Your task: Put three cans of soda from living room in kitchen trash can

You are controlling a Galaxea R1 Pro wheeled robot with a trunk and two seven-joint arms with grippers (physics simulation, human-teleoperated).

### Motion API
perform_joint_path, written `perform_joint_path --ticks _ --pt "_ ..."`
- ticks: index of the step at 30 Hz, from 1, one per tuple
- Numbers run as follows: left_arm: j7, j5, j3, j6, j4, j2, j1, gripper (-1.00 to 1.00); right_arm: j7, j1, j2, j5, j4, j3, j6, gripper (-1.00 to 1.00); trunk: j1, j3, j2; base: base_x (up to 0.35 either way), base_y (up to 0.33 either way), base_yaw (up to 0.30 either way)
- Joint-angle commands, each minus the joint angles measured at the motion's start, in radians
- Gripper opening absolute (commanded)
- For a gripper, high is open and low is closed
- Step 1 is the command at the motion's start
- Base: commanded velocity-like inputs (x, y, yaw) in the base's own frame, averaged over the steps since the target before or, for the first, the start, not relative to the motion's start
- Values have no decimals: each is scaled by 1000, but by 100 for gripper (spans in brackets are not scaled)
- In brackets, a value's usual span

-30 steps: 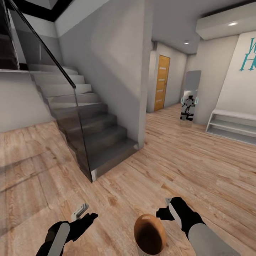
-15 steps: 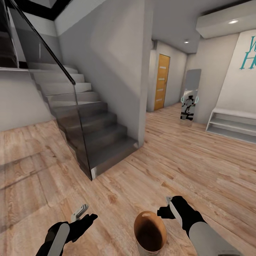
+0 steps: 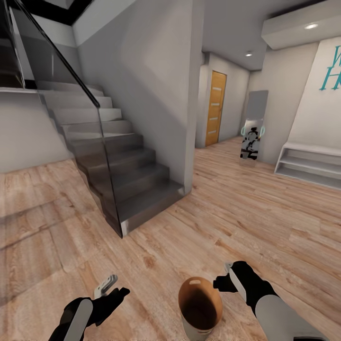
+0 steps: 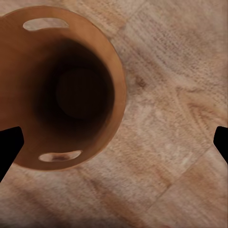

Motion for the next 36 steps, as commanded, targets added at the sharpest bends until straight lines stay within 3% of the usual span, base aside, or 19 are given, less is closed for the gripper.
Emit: perform_joint_path --ticks 1,16,19,20,25,36 --pt "0 0 0 0 1 0 0 100 0 0 0 0 0 0 0 100 4 -3 -7 0 0 0" --pt "0 0 0 0 2 0 0 100 0 -3 -1 0 1 0 0 100 61 -50 -112 0 0 0" --pt "0 0 0 0 2 0 0 100 -1 -54 -3 0 10 -1 1 100 73 -60 -133 0 0 0" --pt "0 0 0 0 3 0 0 100 -1 -103 -12 -1 50 -2 1 100 77 -63 -140 0 0 0" --pt "0 -1 0 0 3 1 0 100 0 -168 -24 -13 134 -5 -1 100 96 -78 -175 0 0 0" --pt "0 2 -2 0 2 2 0 100 0 -191 -28 -18 171 -6 -9 100 138 -113 -252 0 0 0"
